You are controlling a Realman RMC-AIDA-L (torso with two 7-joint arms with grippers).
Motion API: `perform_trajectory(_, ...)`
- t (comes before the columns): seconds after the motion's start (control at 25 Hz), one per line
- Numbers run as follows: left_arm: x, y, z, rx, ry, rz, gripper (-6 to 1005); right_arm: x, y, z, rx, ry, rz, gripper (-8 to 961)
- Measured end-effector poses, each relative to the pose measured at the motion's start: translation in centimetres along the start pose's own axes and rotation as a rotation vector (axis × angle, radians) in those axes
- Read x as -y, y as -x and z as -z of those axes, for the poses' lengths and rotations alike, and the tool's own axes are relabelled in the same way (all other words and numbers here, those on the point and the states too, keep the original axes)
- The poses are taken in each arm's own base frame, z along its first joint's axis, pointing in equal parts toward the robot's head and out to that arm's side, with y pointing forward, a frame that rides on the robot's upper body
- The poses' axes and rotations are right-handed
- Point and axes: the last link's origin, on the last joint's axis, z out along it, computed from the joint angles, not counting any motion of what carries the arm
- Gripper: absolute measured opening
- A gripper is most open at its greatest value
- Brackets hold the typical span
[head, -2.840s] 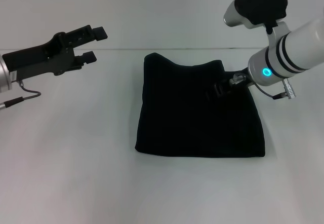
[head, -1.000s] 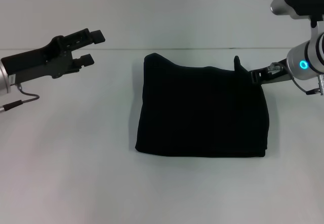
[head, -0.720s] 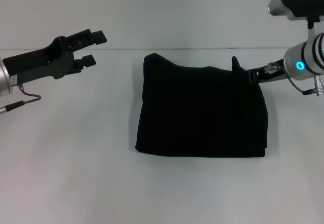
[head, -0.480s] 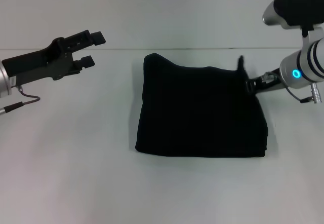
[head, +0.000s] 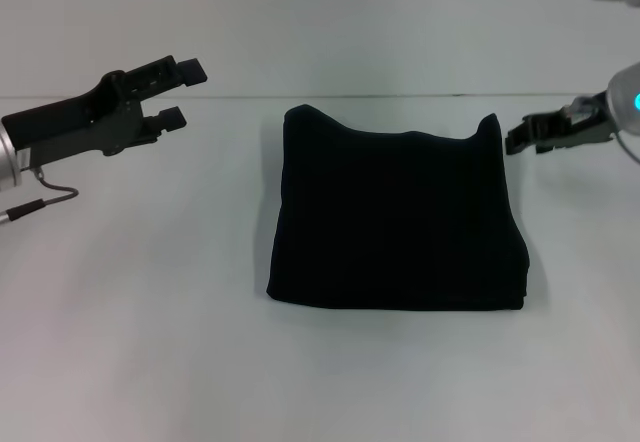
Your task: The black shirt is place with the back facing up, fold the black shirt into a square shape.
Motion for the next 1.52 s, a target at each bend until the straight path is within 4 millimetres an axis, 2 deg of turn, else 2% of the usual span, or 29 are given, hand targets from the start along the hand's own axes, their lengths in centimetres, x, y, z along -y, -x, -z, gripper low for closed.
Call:
perform_trajectory(0.24, 0.0, 0.3, 0.5, 0.012, 0.009, 0.003, 936, 2.1, 1.1, 2.6, 0.052, 0.034, -0.067, 418)
perform_trajectory(0.4, 0.0, 1.3, 1.0, 0.124, -0.004, 0.005, 935, 3.0, 1.6, 4.6, 0.138, 0.202, -0.122, 421)
perform_trajectory(0.52, 0.0, 2.9, 1.4, 0.266, -0.030, 0.059, 934, 3.9, 2.0, 6.0, 0.207, 0.305, -0.157, 423)
perform_trajectory(0.76, 1.4, 5.8, 1.2, 0.381, -0.103, 0.213, 933, 5.0, 2.9, 7.4, 0.197, 0.333, -0.202, 613)
perform_trajectory(0.96, 3.0, 8.2, -0.7, 0.384, -0.149, 0.272, 742, 4.7, 3.5, 7.8, 0.221, 0.356, -0.211, 842)
perform_trajectory(1.16, 3.7, 9.0, -2.5, 0.347, -0.198, 0.268, 540, 4.6, 3.8, 7.8, 0.227, 0.361, -0.211, 847)
perform_trajectory(1.52, 4.9, 9.5, -4.0, 0.301, -0.261, 0.290, 540, 4.7, 3.4, 7.6, 0.221, 0.364, -0.219, 852)
